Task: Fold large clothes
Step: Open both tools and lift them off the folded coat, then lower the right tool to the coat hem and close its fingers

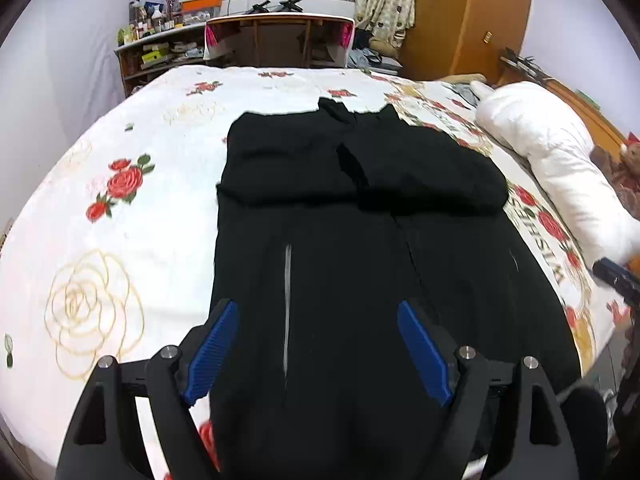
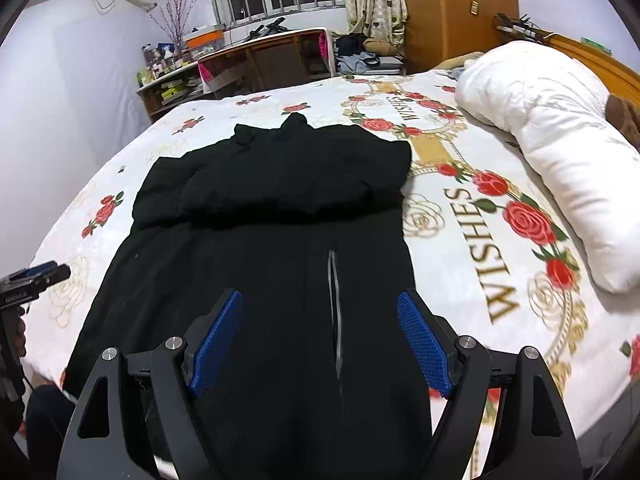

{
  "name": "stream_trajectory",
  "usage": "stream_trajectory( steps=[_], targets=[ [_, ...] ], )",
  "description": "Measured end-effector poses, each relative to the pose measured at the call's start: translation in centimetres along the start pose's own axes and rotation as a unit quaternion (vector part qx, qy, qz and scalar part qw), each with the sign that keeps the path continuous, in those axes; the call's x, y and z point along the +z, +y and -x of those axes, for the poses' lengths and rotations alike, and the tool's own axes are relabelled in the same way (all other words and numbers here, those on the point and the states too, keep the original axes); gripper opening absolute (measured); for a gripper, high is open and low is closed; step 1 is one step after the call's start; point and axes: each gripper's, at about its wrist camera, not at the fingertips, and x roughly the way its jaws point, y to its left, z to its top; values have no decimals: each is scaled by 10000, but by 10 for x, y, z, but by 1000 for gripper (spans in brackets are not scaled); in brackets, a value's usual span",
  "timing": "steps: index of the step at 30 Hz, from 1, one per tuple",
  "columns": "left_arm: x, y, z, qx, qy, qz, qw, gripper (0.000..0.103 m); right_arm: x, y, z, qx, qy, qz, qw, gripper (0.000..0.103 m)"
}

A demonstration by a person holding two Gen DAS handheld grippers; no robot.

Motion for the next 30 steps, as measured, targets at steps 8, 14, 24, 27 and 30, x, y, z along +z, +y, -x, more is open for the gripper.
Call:
stream_trajectory(
  steps=[8,14,24,27,30],
  targets=[
    [-50,39,4,307,464,178,9983,84,-39,-21,19,-333,268,-148,9990,80],
    [-77,63,-11,177,861,651,9940,84,-64,-30,15,-480,612,-131,9969,80],
    [-90,59,-21,224,1009,520,9933,84,-87,-56,6,-478,958,-473,9931,80],
    [-95,57,-23,218,1059,422,9932,84,-92,-57,3,-459,1077,-455,9921,80],
    [-98,60,-26,114,1204,538,9912,84,-98,-59,1,-494,1232,-248,9908,80]
  ],
)
